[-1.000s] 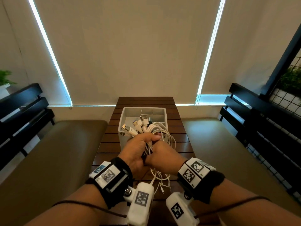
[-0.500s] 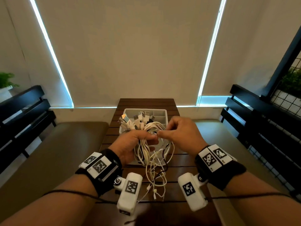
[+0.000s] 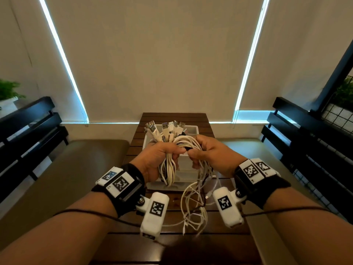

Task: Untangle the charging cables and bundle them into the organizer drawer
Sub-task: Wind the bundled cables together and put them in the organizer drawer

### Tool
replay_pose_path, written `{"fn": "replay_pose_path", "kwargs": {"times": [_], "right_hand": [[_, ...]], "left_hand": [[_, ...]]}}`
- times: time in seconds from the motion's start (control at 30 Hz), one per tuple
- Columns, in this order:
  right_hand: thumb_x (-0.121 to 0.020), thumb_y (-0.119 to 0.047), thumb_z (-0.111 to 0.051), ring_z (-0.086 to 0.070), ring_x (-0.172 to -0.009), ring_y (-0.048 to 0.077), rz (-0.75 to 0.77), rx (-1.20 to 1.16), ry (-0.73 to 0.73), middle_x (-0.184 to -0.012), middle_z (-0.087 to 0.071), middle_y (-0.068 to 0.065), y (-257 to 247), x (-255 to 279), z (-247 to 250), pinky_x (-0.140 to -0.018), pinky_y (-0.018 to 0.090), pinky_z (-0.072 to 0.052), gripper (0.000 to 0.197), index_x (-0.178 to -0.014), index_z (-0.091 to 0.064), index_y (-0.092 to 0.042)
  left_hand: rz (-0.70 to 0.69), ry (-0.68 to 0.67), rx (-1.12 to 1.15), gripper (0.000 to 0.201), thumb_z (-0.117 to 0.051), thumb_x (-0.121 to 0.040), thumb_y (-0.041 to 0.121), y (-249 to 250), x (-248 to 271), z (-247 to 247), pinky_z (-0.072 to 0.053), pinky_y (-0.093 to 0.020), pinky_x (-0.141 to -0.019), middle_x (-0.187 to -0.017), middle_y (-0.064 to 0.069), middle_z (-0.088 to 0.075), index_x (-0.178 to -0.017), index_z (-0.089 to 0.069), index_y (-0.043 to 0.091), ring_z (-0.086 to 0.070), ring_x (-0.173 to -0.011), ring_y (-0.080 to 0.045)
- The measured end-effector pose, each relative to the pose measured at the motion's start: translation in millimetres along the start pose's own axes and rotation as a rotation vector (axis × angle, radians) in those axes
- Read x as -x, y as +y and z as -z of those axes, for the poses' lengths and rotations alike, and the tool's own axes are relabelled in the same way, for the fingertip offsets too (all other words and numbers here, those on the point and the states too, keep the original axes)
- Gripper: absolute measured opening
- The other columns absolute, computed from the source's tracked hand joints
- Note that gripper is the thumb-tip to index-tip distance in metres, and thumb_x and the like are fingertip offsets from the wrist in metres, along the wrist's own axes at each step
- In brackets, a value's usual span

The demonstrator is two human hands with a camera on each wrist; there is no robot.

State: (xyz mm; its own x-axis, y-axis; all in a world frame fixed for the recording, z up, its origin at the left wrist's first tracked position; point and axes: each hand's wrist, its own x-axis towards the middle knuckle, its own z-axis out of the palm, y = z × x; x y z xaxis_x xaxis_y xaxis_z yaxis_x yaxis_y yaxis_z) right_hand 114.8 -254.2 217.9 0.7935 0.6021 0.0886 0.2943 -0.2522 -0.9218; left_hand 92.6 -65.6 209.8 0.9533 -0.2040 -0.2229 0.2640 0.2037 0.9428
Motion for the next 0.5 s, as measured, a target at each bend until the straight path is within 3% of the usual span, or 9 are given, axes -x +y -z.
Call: {"fn": "replay_pose_path", "kwargs": {"times": [0.07,0.23,0.33,0.5], "right_hand": [[-0.097,-0.016,-0.054,-0.053,-0.06,0.016,0.026,0.032,0.029,-0.069,-0.057,0.002,-2,2,-1,-0.058,0.028,-0.048,0.005,-0.099,-0.058,-0.016],[-0.1,-0.021,-0.048,-0.046,-0.054,0.013,0.072,0.137,0.155,-0.062,-0.053,-0.004,-5,0,-9,-0.049,0.021,-0.039,0.018,-0.086,-0.058,-0.025],[-0.1,-0.025,-0.046,-0.042,-0.049,0.005,0.068,0.192,0.202,-0.059,-0.05,-0.006,-4,-6,-11,-0.051,0.025,-0.036,0.02,-0.083,-0.054,-0.018],[-0.101,-0.029,-0.045,-0.044,-0.05,0.011,0.063,0.071,0.233,-0.06,-0.052,-0.003,-9,-10,-16,-0.053,0.032,-0.038,0.025,-0.081,-0.055,-0.019]], "left_hand": [[-0.008,0.01,0.004,0.019,-0.077,-0.064,0.011,-1,-3,2,-0.041,-0.026,-0.05,-0.05,-0.003,-0.048,-0.066,-0.058,0.01,-0.044,-0.041,-0.015],[-0.099,0.093,-0.009,0.01,-0.072,-0.077,0.006,-1,-4,-1,-0.041,-0.026,-0.048,-0.053,0.0,-0.049,-0.073,-0.068,0.014,-0.046,-0.044,-0.011],[-0.135,0.118,-0.075,0.013,-0.073,-0.076,0.003,0,-4,-2,-0.041,-0.03,-0.053,-0.056,-0.001,-0.05,-0.076,-0.07,0.015,-0.046,-0.049,-0.013],[-0.117,0.16,0.049,0.016,-0.065,-0.081,0.005,2,-7,-5,-0.039,-0.027,-0.047,-0.054,-0.001,-0.045,-0.067,-0.064,0.013,-0.042,-0.042,-0.013]]}}
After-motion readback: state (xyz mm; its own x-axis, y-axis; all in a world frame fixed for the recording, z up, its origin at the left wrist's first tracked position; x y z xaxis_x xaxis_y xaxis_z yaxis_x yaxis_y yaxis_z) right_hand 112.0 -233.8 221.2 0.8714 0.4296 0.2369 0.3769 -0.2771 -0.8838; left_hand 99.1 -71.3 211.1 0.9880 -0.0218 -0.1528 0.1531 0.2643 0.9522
